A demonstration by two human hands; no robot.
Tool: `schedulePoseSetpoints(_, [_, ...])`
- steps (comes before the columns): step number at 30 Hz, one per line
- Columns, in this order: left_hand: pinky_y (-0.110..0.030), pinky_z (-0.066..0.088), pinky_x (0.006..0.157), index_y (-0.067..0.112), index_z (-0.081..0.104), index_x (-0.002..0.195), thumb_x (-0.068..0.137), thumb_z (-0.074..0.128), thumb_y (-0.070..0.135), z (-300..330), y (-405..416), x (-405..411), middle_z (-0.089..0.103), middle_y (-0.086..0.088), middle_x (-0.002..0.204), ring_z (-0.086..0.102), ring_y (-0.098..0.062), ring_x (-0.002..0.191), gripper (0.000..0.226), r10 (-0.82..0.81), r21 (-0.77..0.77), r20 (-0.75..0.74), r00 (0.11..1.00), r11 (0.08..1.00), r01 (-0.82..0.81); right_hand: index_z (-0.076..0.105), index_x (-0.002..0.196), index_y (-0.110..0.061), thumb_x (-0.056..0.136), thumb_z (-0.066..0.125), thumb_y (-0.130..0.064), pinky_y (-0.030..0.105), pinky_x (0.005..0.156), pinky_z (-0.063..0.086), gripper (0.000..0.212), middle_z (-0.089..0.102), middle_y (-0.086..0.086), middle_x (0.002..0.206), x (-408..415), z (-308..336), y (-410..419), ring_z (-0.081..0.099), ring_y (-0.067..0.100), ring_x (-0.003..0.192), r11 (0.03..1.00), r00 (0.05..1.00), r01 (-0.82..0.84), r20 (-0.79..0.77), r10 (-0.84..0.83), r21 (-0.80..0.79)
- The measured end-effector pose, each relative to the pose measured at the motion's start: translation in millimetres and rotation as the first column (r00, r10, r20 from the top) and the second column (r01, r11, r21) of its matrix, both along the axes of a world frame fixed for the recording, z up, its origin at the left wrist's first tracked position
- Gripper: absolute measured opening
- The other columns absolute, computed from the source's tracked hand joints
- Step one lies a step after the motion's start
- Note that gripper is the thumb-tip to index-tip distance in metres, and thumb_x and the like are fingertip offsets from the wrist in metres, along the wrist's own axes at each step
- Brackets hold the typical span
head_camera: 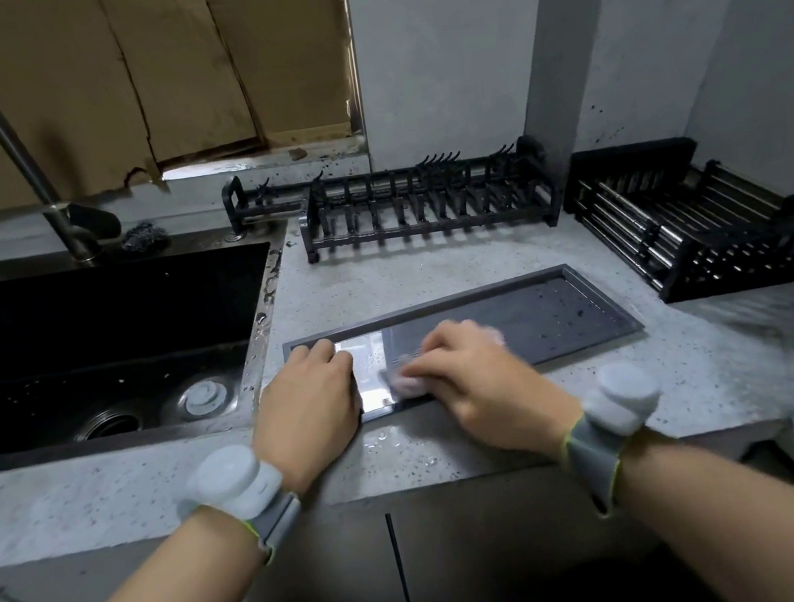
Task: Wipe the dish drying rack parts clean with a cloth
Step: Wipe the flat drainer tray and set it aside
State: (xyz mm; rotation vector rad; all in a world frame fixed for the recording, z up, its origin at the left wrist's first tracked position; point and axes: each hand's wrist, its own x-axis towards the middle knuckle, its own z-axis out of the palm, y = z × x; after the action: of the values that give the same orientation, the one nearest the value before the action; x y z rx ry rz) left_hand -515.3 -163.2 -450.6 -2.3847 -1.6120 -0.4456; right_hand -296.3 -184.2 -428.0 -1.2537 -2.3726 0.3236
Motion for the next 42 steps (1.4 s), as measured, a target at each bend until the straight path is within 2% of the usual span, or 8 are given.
schedulePoseSetpoints(5, [-0.039, 0.048, 0.066, 0.012, 0.061, 0.078, 0.081, 0.068, 0.014, -1.7, 1.0, -3.5, 0.058, -0.009, 0.083, 0.056, -0.032, 0.076, 0.008, -0.024, 0.004, 0.029, 0.999, 1.0, 0.024, 0.068, 0.117, -0.019, 0.097, 0.031, -0.044, 0.04, 0.096, 0.039, 0.048, 0.055, 0.01, 0.117, -21.9, -16.6, -10.9, 0.043, 0.028, 0.107, 0.998, 0.995, -0.057, 0.082, 0.058, -0.022])
schedulePoseSetpoints(14, [-0.043, 0.053, 0.065, 0.012, 0.062, 0.082, 0.091, 0.059, 0.021, -3.7, -1.5, -4.7, 0.057, -0.006, 0.087, 0.055, -0.03, 0.083, 0.013, 0.013, -0.005, 0.086, 0.996, 1.0, -0.013, 0.071, 0.11, -0.031, 0.098, 0.055, -0.023, 0.04, 0.095, 0.037, 0.022, 0.055, -0.004, 0.108, 45.7, 6.6, 9.6, 0.046, 0.022, 0.106, 0.98, 0.968, 0.182, 0.187, -0.164, -0.081])
schedulePoseSetpoints(20, [-0.044, 0.053, 0.066, 0.012, 0.062, 0.083, 0.092, 0.057, 0.022, -2.5, -0.9, -5.8, 0.057, -0.005, 0.087, 0.055, -0.029, 0.082, 0.015, -0.001, -0.029, 0.086, 0.996, 1.0, 0.003, 0.072, 0.106, -0.027, 0.092, 0.064, -0.02, 0.021, 0.092, 0.04, 0.017, 0.057, -0.01, 0.103, 21.0, 23.2, 13.3, 0.056, 0.008, 0.102, 0.969, 0.929, 0.168, -0.3, -0.217, -0.183])
schedulePoseSetpoints(25, [-0.044, 0.053, 0.067, 0.012, 0.062, 0.084, 0.092, 0.056, 0.024, -0.4, -0.8, -5.5, 0.056, -0.004, 0.088, 0.054, -0.029, 0.083, 0.015, 0.018, -0.073, 0.041, 0.999, 0.997, -0.015, 0.071, 0.117, -0.029, 0.099, 0.053, -0.039, 0.036, 0.103, 0.036, 0.028, 0.052, -0.002, 0.114, 50.5, 4.6, 19.7, 0.042, 0.021, 0.109, 0.958, 0.962, 0.262, 0.116, -0.249, -0.119])
schedulePoseSetpoints(28, [-0.044, 0.052, 0.072, 0.013, 0.057, 0.083, 0.092, 0.053, 0.023, 6.2, 2.0, -2.8, 0.055, -0.005, 0.091, 0.054, -0.03, 0.089, 0.014, 0.035, -0.14, 0.01, 0.999, 0.99, -0.033, 0.072, 0.114, -0.026, 0.1, 0.046, -0.049, 0.034, 0.103, 0.034, 0.038, 0.052, -0.002, 0.119, 39.5, 4.3, 15.7, 0.04, 0.021, 0.107, 0.979, 0.974, 0.18, 0.158, -0.164, -0.093])
schedulePoseSetpoints(31, [-0.04, 0.049, 0.075, 0.017, 0.05, 0.078, 0.093, 0.047, 0.023, 18.5, 12.6, 8.0, 0.056, -0.007, 0.096, 0.055, -0.03, 0.096, 0.016, 0.086, -0.199, -0.007, 0.996, 0.976, -0.086, 0.069, 0.123, -0.023, 0.102, 0.047, -0.039, 0.034, 0.103, 0.034, 0.034, 0.051, 0.0, 0.12, 33.7, 1.3, 19.2, 0.04, 0.022, 0.107, 0.979, 0.981, 0.162, 0.128, -0.147, -0.12])
schedulePoseSetpoints(36, [-0.039, 0.048, 0.08, 0.017, 0.06, 0.111, 0.098, 0.047, 0.032, 11.1, 18.4, 37.8, 0.059, -0.004, 0.11, 0.053, -0.028, 0.101, 0.023, 0.067, -0.175, 0.06, 0.996, 0.983, -0.056, 0.068, 0.125, -0.023, 0.102, 0.049, -0.031, 0.03, 0.098, 0.035, 0.031, 0.05, 0.0, 0.117, 41.7, -2.1, 26.3, 0.042, 0.022, 0.107, 0.981, 0.99, 0.117, 0.098, -0.102, -0.154])
schedulePoseSetpoints(42, [-0.04, 0.051, 0.078, 0.027, 0.067, 0.111, 0.098, 0.051, 0.041, -2.0, 18.3, 30.2, 0.06, 0.005, 0.109, 0.054, -0.024, 0.1, 0.025, 0.034, -0.092, 0.043, 0.999, 0.995, -0.03, 0.072, 0.118, -0.024, 0.101, 0.051, -0.03, 0.038, 0.095, 0.039, 0.028, 0.053, 0.001, 0.111, 84.6, -1.9, 40.7, 0.049, 0.026, 0.104, 0.973, 0.975, 0.198, 0.124, -0.183, -0.122])
